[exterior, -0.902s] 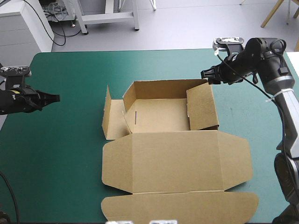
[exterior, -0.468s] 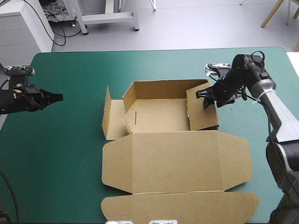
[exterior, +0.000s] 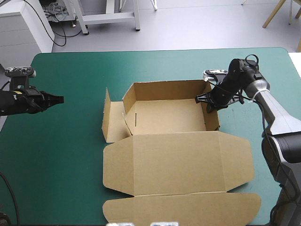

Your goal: Fold the box

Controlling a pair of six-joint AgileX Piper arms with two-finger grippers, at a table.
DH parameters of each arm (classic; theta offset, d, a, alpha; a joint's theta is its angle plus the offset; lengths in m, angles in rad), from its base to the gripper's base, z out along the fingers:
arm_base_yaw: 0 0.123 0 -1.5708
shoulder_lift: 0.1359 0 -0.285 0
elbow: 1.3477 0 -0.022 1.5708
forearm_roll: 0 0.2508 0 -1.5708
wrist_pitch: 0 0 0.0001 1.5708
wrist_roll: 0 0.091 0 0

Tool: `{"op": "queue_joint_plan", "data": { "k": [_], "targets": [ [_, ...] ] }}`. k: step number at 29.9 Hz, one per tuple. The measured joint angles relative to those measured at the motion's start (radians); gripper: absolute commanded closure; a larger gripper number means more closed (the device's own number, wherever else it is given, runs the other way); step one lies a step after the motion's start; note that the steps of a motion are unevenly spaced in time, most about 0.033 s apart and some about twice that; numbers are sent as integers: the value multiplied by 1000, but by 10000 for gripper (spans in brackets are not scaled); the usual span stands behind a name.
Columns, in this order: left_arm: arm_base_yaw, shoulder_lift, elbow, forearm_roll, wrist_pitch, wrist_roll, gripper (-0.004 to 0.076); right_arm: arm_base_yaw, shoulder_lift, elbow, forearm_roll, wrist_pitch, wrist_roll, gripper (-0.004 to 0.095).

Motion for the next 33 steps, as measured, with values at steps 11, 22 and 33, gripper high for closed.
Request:
{"op": "queue_joint_plan", "data": {
  "k": [11, 22, 33],
  "targets": [
    [0, 0, 0, 0, 16, 0, 733, -1, -9, 0, -11, -1, -3, 927],
    [0, 7, 0, -16, 23, 61, 386, -108, -218, 2, 93, 7, -61, 927],
    [0, 69, 0, -351, 46, 127, 169, -163, -350, 2, 219, 24, -109, 927]
  ]
}}
